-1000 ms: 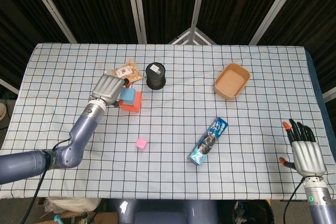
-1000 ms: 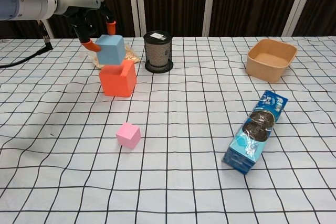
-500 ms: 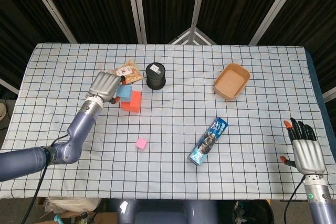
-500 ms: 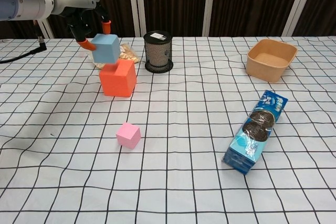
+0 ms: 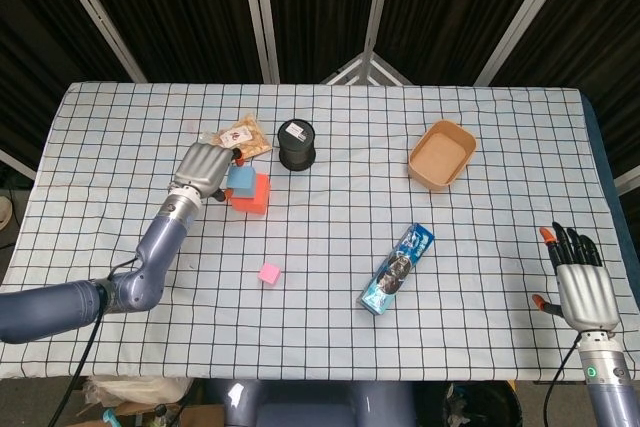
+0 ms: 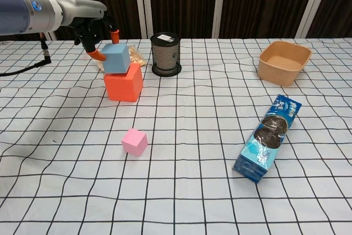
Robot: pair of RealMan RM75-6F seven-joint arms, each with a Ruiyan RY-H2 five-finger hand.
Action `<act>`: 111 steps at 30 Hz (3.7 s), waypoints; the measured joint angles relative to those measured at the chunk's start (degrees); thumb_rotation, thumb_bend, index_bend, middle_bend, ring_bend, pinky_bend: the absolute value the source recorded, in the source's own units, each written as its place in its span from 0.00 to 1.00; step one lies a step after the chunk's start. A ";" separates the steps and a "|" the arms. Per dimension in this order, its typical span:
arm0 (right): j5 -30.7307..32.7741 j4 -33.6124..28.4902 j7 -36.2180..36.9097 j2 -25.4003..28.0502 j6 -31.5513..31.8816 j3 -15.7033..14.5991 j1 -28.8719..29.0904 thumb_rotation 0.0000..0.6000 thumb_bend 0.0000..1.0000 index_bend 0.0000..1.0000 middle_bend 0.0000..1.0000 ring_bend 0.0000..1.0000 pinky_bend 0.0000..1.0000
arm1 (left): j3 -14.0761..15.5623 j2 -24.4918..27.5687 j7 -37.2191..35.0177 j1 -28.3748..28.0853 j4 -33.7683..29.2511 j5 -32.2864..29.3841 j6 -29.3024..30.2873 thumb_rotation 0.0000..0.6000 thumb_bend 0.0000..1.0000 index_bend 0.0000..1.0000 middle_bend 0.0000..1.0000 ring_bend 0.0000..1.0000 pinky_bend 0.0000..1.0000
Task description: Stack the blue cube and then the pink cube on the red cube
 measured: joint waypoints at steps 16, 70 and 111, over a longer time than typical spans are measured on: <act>-0.31 0.10 0.70 0.15 0.11 -0.10 -0.05 1.00 0.11 0.00 0.00 0.00 0.09 | 0.51 -0.84 3.38 -2.03 -0.39 -3.74 2.38 1.00 0.38 0.38 0.86 0.63 0.61; 0.07 -0.36 0.21 0.13 -0.50 -0.24 0.10 1.00 0.11 0.00 0.00 0.00 0.09 | 2.27 -1.33 1.48 -1.97 2.16 1.88 -0.32 1.00 0.38 0.38 0.85 0.63 0.60; 0.50 -0.78 0.04 0.33 -0.83 -0.24 0.12 1.00 0.11 0.01 0.00 0.00 0.09 | 2.92 -0.20 2.59 -2.34 0.24 -0.49 -0.59 1.00 0.38 0.17 0.84 0.62 0.60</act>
